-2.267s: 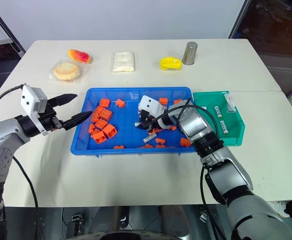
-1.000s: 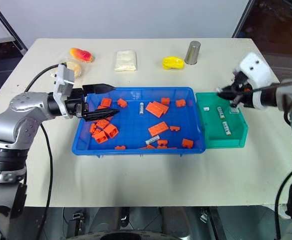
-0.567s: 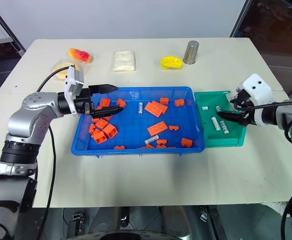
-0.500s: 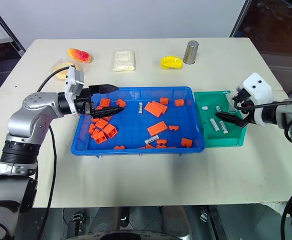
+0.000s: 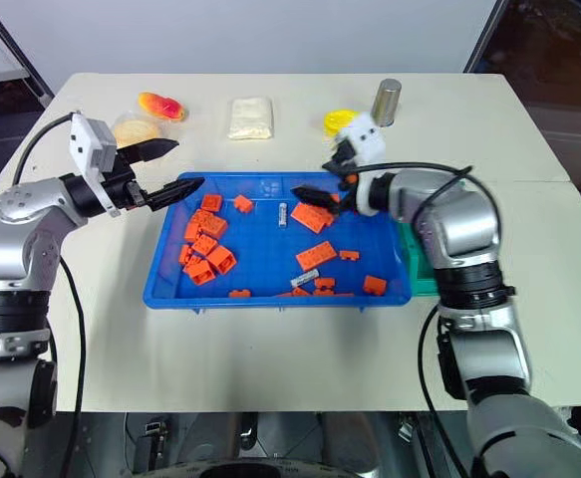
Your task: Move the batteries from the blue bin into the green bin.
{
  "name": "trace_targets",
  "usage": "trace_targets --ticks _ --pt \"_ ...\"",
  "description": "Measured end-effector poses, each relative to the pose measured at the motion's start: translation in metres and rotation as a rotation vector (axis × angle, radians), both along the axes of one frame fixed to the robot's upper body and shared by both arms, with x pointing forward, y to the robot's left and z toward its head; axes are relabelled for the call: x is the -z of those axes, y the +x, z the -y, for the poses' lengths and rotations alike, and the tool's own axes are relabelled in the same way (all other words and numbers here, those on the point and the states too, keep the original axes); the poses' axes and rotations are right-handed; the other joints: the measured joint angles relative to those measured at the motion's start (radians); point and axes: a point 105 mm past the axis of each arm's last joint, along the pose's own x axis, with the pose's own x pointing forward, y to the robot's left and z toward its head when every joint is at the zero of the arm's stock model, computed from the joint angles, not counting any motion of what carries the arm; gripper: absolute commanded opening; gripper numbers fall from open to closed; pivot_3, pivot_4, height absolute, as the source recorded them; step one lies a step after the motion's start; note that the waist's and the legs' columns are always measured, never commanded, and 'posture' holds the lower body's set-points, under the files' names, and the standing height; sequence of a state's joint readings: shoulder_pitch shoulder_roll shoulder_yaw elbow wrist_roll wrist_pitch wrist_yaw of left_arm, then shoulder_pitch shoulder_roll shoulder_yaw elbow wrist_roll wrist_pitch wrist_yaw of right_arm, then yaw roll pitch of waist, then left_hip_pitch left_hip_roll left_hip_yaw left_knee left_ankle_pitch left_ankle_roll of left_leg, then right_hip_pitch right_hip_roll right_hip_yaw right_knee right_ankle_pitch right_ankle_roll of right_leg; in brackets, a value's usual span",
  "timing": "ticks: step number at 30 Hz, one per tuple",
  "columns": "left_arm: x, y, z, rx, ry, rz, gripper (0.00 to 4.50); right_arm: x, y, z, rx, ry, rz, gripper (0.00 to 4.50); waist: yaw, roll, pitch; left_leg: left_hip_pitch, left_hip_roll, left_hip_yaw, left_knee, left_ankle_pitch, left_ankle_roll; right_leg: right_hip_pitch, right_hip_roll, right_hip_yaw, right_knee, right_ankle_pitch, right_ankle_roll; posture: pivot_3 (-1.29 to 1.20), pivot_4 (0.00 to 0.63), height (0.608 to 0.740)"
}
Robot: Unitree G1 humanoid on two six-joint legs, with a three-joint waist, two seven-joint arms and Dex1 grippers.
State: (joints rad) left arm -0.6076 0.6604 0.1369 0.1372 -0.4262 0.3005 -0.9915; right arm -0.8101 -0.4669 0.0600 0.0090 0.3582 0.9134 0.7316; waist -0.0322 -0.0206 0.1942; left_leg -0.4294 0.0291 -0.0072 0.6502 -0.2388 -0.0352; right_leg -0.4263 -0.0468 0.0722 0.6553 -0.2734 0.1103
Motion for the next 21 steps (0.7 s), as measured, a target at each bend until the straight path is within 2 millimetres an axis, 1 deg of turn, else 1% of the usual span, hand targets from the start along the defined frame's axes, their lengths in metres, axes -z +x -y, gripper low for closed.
trace_targets --ticks 1,2,3,4,6,7,9,12,14,17,21 --pt "0.004 -0.003 -0.004 -0.02 0.004 -0.011 4.5 0.002 0.003 -0.007 -0.002 0.016 -0.006 4.45 0.001 -0.001 -0.001 0.0 0.0 0.001 0.0 0.0 0.0 -0.001 0.0 0.0 0.0 0.0 0.0 0.0 0.15 0.74" --pt "0.006 -0.007 -0.007 -0.036 -0.001 -0.015 4.5 0.007 0.008 -0.021 -0.014 0.034 -0.015 4.45 -0.005 -0.001 -0.001 0.001 0.0 0.001 0.0 0.0 0.0 0.0 0.0 0.0 0.0 0.0 0.0 0.0 0.15 0.74" --pt "0.006 -0.01 -0.006 -0.036 -0.009 -0.017 4.5 0.013 0.009 -0.031 -0.028 0.037 -0.031 4.45 -0.009 -0.001 -0.001 0.001 0.0 0.0 0.0 0.0 0.0 0.0 0.001 0.0 0.002 0.0 0.0 0.0 0.15 0.74" --pt "0.006 -0.013 -0.005 -0.038 -0.011 -0.01 4.5 0.025 0.009 -0.043 -0.051 0.034 -0.062 4.45 -0.011 -0.001 -0.001 0.002 0.001 0.0 0.0 0.0 0.0 0.0 0.001 0.0 0.002 0.0 0.0 0.0 0.15 0.74" --pt "0.002 -0.016 -0.004 -0.048 -0.027 -0.001 4.5 0.043 0.009 -0.057 -0.077 0.005 -0.104 4.45 -0.013 -0.001 -0.001 0.002 0.001 0.0 0.0 0.0 -0.001 -0.001 0.001 0.0 0.005 0.0 0.0 0.0 0.15 0.74" --pt "0.001 -0.018 -0.007 -0.066 -0.034 0.009 4.5 0.05 0.009 -0.062 -0.089 -0.011 -0.119 4.45 -0.013 -0.001 -0.001 0.002 0.001 0.0 0.0 0.0 -0.001 -0.002 0.001 0.0 0.005 0.0 0.0 0.0 0.15 0.74" --pt "0.001 -0.02 -0.013 -0.095 -0.049 0.007 4.5 0.052 0.012 -0.066 -0.1 -0.037 -0.119 4.45 -0.013 -0.001 -0.001 0.002 0.001 0.001 0.0 0.001 -0.001 -0.002 0.001 0.0 0.006 0.0 0.0 0.0 0.15 0.74" --pt "0.006 -0.023 -0.015 -0.112 -0.054 -0.008 4.5 0.048 0.016 -0.07 -0.111 -0.06 -0.087 4.45 -0.011 -0.001 -0.001 0.002 0.001 0.0 0.0 0.001 -0.002 -0.002 0.001 0.0 0.006 0.0 0.0 0.0 0.15 0.74" --pt "0.004 -0.024 -0.016 -0.121 -0.058 -0.005 4.5 0.054 0.017 -0.075 -0.124 -0.09 -0.083 4.45 -0.012 -0.001 -0.001 0.003 0.001 0.0 0.0 0.001 -0.002 -0.001 0.001 0.0 0.006 0.0 0.0 0.0 0.15 0.74" --pt "0.001 -0.026 -0.016 -0.125 -0.067 0.006 4.5 0.068 0.018 -0.076 -0.12 -0.135 -0.099 4.45 -0.012 -0.001 -0.001 0.003 0.001 0.0 0.0 0.001 -0.002 -0.001 0.001 0.0 0.006 0.0 0.0 0.0 0.15 0.74" --pt "0.002 -0.027 -0.015 -0.123 -0.07 0.005 4.5 0.069 0.021 -0.074 -0.114 -0.162 -0.083 4.45 -0.013 -0.001 -0.001 0.003 0.001 0.0 0.0 0.002 -0.003 -0.001 0.001 0.0 0.007 0.0 0.0 0.0 0.15 0.74"
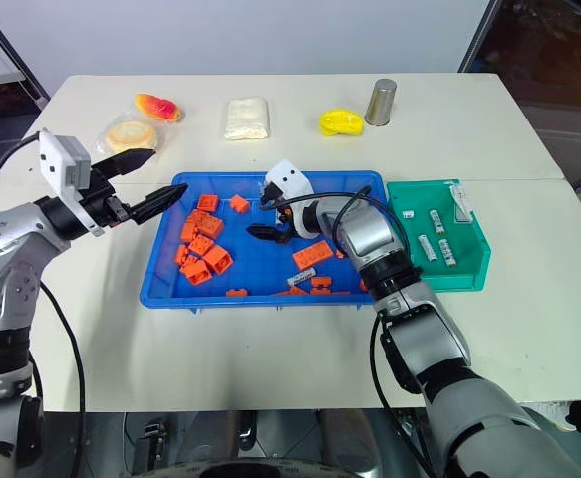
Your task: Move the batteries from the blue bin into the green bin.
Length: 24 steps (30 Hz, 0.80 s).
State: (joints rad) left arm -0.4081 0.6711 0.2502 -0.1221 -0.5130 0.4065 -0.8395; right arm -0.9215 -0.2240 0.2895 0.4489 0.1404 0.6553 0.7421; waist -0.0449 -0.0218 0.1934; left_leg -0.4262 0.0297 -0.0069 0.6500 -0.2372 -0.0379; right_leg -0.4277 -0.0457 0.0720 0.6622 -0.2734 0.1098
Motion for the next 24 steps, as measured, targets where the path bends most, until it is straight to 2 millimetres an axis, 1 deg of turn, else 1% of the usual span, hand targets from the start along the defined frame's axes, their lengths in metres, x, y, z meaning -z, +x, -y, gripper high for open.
trace_targets --ticks 6,9,14,18,22,24 --pt "0.0 0.001 -0.001 -0.011 -0.006 0.0 4.5 -0.002 0.008 0.001 0.025 -0.013 0.02 4.45 0.0 0.0 0.0 0.0 0.0 0.0 0.0 0.001 -0.001 0.0 0.0 0.0 0.0 0.0 0.0 0.0 0.15 0.74" --pt "0.002 0.0 -0.001 -0.011 -0.006 -0.003 4.5 -0.006 0.009 0.004 0.039 0.011 0.019 4.45 0.0 0.0 0.0 0.0 0.0 0.0 0.0 0.001 -0.001 0.0 0.0 0.0 0.0 0.0 0.0 0.0 0.15 0.74" --pt "0.004 0.0 0.0 -0.011 -0.01 -0.008 4.5 -0.015 0.008 0.003 0.035 0.017 0.04 4.45 0.0 0.0 0.0 0.0 0.0 0.0 0.0 0.001 -0.001 0.0 0.0 0.0 0.001 0.0 0.0 0.0 0.15 0.74" --pt "0.004 0.0 0.0 -0.01 -0.011 -0.008 4.5 -0.013 0.008 0.004 0.041 0.006 0.034 4.45 0.0 0.0 0.0 0.0 0.0 0.0 0.0 0.001 -0.001 0.0 0.0 0.0 0.001 0.0 0.0 0.0 0.15 0.74" --pt "0.005 0.0 0.002 -0.005 -0.017 -0.01 4.5 -0.002 0.006 0.006 0.041 -0.039 0.018 4.45 0.0 0.0 0.0 0.0 0.0 0.0 0.0 0.001 -0.001 0.0 0.0 0.0 0.001 0.0 0.0 0.0 0.15 0.74" --pt "0.005 0.0 0.002 -0.005 -0.018 -0.009 4.5 -0.001 0.005 0.005 0.033 -0.052 0.022 4.45 0.0 0.0 0.0 0.001 0.0 0.0 0.0 0.001 -0.001 0.0 0.0 0.0 0.001 0.0 0.0 0.0 0.15 0.74"
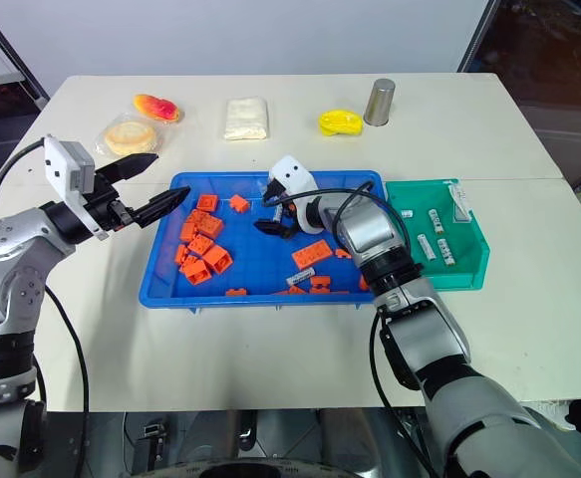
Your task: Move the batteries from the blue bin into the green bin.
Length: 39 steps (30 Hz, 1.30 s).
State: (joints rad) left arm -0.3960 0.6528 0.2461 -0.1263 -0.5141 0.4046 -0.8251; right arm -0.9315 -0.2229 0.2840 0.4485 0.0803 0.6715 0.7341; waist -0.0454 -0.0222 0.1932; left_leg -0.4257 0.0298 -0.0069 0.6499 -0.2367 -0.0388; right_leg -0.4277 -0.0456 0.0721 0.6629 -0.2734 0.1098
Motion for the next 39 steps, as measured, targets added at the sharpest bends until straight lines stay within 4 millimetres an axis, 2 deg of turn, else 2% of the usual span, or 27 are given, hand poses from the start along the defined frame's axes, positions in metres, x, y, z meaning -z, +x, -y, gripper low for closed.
trace_targets --ticks 12,15,18,26,30,35,39 --pt "0.001 0.002 0.004 -0.005 -0.026 0.015 4.5 0.003 0.005 -0.014 -0.018 -0.078 0.028 4.45 0.001 0.0 0.0 0.0 0.0 0.0 0.0 0.0 0.0 0.0 0.0 0.0 0.0 0.0 0.0 0.0 0.15 0.74" --pt "0.001 0.002 0.005 -0.006 -0.026 0.017 4.5 0.005 0.006 -0.014 -0.021 -0.089 0.031 3.6 0.0 0.0 0.0 0.001 0.0 0.0 0.0 0.0 0.0 0.0 0.0 0.0 0.0 0.0 0.0 0.0 0.15 0.74" --pt "0.001 0.002 0.005 -0.007 -0.027 0.017 4.5 0.006 0.008 -0.013 -0.019 -0.1 0.038 2.13 0.0 0.0 0.0 0.001 0.0 0.0 0.0 0.0 0.0 0.0 0.0 0.0 0.0 0.0 0.0 0.0 0.15 0.74" --pt "0.002 0.002 0.007 0.0 -0.023 0.019 4.5 0.006 0.009 -0.013 -0.019 -0.098 0.047 2.13 0.0 0.0 0.0 0.001 0.0 0.0 0.0 0.0 0.0 0.001 0.0 0.0 0.0 0.0 0.0 0.0 0.15 0.74" --pt "0.002 0.002 0.009 0.008 -0.02 0.024 4.5 -0.004 0.011 -0.009 0.006 -0.038 0.042 2.13 0.0 0.0 0.0 0.0 0.0 0.0 0.0 0.0 0.0 0.0 0.0 0.0 0.0 0.0 0.0 0.0 0.15 0.74" --pt "0.002 0.002 0.01 0.011 -0.019 0.026 4.5 -0.04 0.011 -0.006 0.019 -0.003 0.094 4.45 0.0 0.0 0.0 0.0 0.0 0.0 -0.001 0.0 0.0 0.0 0.0 0.0 0.0 0.0 0.0 0.0 0.15 0.74" --pt "0.002 0.002 0.009 0.012 -0.019 0.028 4.5 -0.05 0.009 -0.003 0.069 0.01 0.082 4.45 0.0 0.0 0.0 0.0 0.0 0.0 -0.001 0.0 0.0 0.0 0.0 0.0 0.0 0.0 0.0 0.0 0.15 0.74"
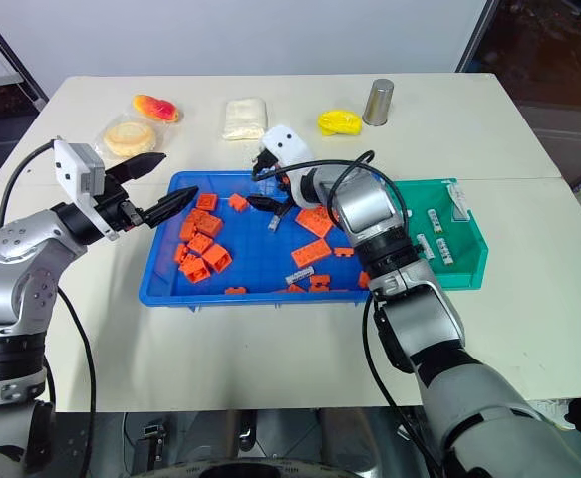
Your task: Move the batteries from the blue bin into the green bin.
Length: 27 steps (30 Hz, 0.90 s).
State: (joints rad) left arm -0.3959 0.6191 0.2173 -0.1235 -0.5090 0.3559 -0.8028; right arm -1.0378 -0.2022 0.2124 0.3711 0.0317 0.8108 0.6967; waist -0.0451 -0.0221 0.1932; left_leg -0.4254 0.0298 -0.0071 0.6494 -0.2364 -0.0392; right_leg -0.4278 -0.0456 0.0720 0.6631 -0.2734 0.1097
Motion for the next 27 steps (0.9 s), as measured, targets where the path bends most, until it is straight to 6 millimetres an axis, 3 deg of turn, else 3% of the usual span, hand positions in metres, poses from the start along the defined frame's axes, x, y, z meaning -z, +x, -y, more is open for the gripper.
trace_targets --ticks 5,17,27 --pt "0.0 0.001 -0.001 -0.005 0.002 0.013 4.5 0.003 -0.007 0.011 0.095 0.061 -0.101 4.45 0.001 0.0 0.0 0.0 0.0 0.0 0.0 0.0 0.0 0.0 0.0 0.0 0.0 0.0 0.0 0.0 0.15 0.74" --pt "0.011 0.007 0.008 0.008 -0.024 0.004 4.5 0.025 -0.027 0.017 0.119 0.077 -0.261 4.45 0.0 0.0 0.0 0.0 0.0 0.0 0.0 0.0 0.0 0.0 0.0 0.0 0.0 0.0 0.0 0.0 0.15 0.74" --pt "0.015 0.008 0.009 -0.009 -0.03 0.006 4.5 0.053 -0.031 -0.006 0.112 0.085 -0.358 4.45 0.0 0.0 0.0 0.0 0.0 0.0 0.0 0.0 0.0 0.0 0.0 0.0 0.0 0.0 0.0 0.0 0.15 0.74"
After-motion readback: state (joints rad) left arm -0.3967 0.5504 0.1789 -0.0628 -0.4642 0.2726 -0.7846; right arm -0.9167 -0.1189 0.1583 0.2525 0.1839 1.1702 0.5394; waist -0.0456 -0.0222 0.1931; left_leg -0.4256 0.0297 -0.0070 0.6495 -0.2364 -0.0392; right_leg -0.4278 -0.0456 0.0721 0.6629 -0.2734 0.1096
